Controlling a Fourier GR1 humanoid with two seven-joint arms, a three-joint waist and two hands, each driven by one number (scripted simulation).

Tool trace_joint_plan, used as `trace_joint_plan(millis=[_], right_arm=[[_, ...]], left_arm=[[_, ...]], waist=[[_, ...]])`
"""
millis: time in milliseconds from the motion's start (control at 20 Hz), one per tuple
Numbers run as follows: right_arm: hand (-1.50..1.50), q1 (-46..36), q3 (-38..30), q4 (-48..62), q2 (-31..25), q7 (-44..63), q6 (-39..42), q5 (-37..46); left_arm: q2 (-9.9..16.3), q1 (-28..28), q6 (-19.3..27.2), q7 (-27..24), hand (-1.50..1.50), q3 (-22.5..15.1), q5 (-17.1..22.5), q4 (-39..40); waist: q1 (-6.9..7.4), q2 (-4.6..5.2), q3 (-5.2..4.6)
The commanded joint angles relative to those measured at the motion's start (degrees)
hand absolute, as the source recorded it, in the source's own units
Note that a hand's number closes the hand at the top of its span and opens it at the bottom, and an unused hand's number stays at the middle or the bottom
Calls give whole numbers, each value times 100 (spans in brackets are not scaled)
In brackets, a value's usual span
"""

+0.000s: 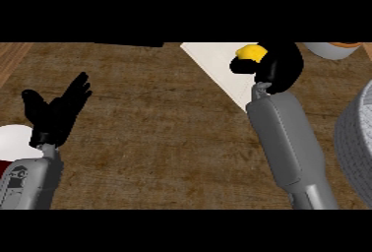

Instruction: Pick the lemon from the placemat and place it in the basket

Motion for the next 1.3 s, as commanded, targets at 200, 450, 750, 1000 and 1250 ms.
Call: trace_joint_plan(millis=[200, 450, 750, 1000, 1250], right_arm=[[150, -1918, -585, 1102, -7, 1745, -392, 1714], [150, -2385, -903, 1593, -139, 2070, -142, 2385], [150, -3092, -1485, 2182, -722, 1963, 85, 2826], [150, -3272, -1890, 2460, -1254, 1771, 8, 3047], [150, -3355, -2096, 2822, -1685, 1991, 482, 3610]], left_arm=[[38, -36, 67, 60, 0, 81, -21, 97], [123, 190, -2, -82, 0, 176, -2, 169], [106, -39, -23, 0, 0, 184, 59, 176], [59, 68, 118, 114, 0, 204, 16, 69], [-24, 119, 175, -63, 0, 151, -82, 186]], waist=[[-126, -64, -12], [-239, -86, -4], [-287, -59, -2], [-316, -75, 2], [-356, -75, -3]])
